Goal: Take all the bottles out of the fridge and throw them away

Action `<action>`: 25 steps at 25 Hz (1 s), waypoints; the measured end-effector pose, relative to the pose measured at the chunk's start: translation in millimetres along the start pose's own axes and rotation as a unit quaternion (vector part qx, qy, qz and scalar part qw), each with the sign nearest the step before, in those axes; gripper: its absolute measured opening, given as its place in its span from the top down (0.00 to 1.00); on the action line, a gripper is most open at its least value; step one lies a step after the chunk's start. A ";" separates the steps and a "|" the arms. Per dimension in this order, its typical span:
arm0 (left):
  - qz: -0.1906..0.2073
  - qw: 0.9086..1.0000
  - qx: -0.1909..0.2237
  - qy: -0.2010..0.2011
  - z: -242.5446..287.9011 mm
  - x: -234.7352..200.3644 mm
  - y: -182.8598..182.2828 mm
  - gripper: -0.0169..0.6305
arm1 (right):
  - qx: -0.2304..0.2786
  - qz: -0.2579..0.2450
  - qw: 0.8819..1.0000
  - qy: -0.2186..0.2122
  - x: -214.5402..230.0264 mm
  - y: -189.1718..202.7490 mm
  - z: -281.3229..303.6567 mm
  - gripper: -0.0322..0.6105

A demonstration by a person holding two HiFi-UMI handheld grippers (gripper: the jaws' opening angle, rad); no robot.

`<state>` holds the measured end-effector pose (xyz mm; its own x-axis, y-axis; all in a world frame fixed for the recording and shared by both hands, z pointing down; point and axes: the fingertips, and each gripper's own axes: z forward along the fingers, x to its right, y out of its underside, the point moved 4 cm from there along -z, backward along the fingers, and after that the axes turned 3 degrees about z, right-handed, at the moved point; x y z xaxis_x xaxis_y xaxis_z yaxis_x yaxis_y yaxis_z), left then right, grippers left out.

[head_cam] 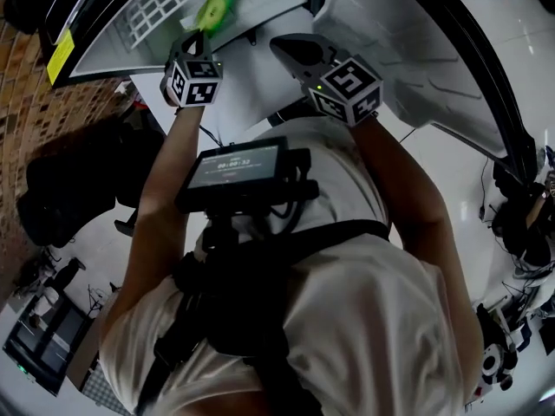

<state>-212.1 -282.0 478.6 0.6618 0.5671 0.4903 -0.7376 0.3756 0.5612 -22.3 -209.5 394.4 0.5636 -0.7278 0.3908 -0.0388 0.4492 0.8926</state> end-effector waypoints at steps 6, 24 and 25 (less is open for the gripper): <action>-0.083 0.993 0.085 0.026 -56.8 13.2 3.5 0.96 | -0.016 -0.007 1.000 0.002 -22.0 10.0 5.6 0.95; -0.069 0.972 0.195 0.110 -168.1 112.7 -16.1 0.96 | -0.009 0.002 0.999 -0.033 -11.1 20.9 -14.7 0.95; -0.071 0.973 0.192 0.109 -171.0 118.2 -20.6 0.96 | -0.008 0.001 0.999 -0.042 -11.1 21.1 -19.6 0.95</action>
<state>-141.6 -97.4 411.0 0.6788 0.6866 0.2603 -0.5086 0.1838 0.8411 -13.2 -181.7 404.5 0.4928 -0.7676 0.4099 -0.0251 0.4584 0.8884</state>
